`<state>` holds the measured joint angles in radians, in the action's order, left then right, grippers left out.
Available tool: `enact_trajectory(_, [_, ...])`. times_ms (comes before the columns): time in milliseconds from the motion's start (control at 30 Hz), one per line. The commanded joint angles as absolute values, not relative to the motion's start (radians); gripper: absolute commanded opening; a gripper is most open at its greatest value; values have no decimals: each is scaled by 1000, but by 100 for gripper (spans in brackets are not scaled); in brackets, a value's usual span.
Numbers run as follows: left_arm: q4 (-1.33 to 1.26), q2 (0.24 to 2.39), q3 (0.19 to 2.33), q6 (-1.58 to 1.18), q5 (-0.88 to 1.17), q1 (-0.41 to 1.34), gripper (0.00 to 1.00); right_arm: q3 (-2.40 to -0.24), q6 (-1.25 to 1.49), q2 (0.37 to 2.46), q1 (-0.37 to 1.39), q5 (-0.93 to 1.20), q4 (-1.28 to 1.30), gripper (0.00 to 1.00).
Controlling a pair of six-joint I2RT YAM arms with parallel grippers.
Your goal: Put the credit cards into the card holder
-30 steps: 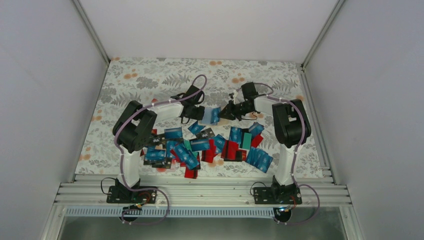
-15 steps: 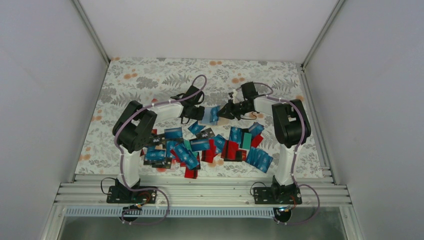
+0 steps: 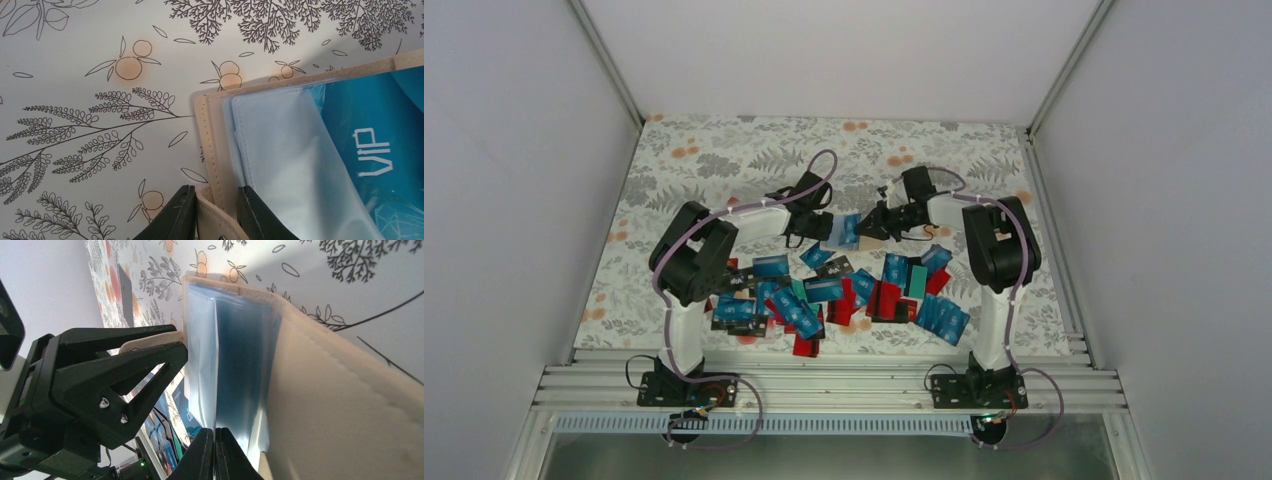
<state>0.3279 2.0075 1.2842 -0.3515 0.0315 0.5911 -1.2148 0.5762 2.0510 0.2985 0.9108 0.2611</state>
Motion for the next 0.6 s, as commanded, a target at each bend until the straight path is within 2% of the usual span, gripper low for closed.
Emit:
enact_trajectory(0, [330,2011,1259,-354,46,589,21,-1225,587,2081,317,923,235,5])
enact_trajectory(400, [329,2006,1252,-353,43,589,21,-1222,539,2116,318,914,260,5])
enact_trajectory(567, [331,1999,1245,-351,38,589,21,-1212,524,2071,300,843,297,4])
